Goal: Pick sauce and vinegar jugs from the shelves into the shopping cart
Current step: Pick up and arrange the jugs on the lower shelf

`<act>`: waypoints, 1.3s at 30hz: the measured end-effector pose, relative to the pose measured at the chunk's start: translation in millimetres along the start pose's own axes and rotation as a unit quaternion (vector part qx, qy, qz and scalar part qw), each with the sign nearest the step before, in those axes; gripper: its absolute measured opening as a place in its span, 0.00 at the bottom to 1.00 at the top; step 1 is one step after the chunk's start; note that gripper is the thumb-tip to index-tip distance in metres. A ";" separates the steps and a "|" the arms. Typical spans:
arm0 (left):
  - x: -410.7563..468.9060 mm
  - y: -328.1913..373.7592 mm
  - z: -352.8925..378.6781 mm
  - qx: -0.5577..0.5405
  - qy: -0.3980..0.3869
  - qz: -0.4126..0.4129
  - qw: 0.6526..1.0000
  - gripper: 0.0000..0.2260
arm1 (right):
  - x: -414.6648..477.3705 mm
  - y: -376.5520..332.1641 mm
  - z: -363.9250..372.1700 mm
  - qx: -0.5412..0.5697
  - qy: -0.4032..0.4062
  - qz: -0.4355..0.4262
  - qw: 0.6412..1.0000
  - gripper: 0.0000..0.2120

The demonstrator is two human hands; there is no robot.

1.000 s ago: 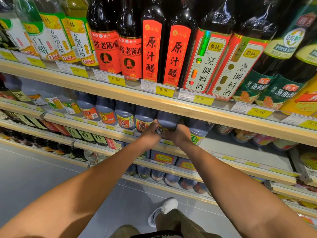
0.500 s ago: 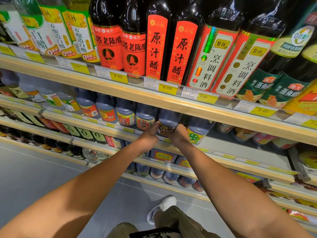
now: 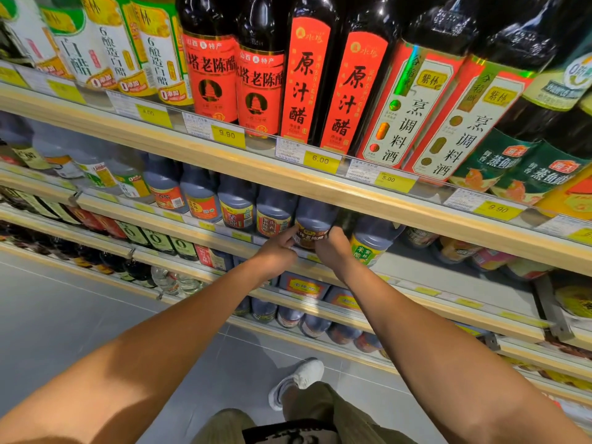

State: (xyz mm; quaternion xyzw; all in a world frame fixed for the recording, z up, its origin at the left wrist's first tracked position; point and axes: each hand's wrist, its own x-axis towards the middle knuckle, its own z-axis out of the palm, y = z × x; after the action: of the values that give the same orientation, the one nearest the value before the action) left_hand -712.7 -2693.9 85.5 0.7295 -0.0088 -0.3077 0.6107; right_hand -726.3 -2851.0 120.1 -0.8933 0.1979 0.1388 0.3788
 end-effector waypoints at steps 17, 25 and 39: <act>-5.0 2.2 -5.7 0.033 0.011 0.010 0.999 0.34 | -51.0 78.0 -38.5 0.090 0.207 -0.006 0.974 0.10; -6.4 6.8 -0.8 0.037 0.014 0.012 0.999 0.35 | -41.3 73.2 -58.1 0.121 0.173 0.004 0.978 0.17; -4.3 6.5 -5.3 0.036 0.002 0.005 0.999 0.35 | -19.5 60.4 -46.6 0.053 0.120 -0.042 0.990 0.13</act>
State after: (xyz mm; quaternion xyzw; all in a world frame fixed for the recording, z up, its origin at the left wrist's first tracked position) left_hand -711.4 -2689.2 93.5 0.7516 -0.0220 -0.3028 0.5857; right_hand -766.7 -2918.6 121.7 -0.8899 0.2111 0.0040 0.4043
